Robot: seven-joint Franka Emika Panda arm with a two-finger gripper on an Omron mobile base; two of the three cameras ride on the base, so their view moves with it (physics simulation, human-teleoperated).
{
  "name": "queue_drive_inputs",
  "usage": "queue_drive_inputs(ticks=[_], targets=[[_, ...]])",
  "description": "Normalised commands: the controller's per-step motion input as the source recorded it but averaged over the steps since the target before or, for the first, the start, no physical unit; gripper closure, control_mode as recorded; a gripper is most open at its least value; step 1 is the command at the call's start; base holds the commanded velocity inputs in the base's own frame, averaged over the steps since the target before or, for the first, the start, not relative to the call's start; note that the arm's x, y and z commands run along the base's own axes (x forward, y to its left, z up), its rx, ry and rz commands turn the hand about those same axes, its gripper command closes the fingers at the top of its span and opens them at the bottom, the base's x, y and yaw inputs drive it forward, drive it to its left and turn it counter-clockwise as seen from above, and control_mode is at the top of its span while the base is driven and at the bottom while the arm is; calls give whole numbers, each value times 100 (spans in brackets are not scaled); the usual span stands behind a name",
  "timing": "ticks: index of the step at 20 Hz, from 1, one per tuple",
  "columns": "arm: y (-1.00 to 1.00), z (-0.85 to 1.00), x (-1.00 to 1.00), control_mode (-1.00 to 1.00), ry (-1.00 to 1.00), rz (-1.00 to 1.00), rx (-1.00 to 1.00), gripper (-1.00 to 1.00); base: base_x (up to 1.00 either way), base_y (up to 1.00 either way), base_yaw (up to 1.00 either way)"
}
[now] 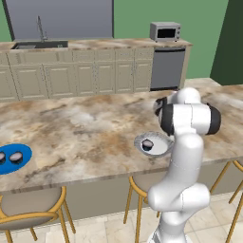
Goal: Place two yogurt containers on each plate.
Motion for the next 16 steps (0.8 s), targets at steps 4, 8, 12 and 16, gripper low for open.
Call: queue_drive_inputs(ticks=[4, 8, 12, 16], targets=[[46, 0, -26, -100, 2, -9, 3, 100, 0, 0, 0], [32, 0, -18, -100, 0, -7, 2, 100, 0, 0, 0], [13, 0, -14, -100, 0, -4, 1, 100, 0, 0, 0], [20, -6, -19, -100, 0, -6, 1, 100, 0, 0, 0]])
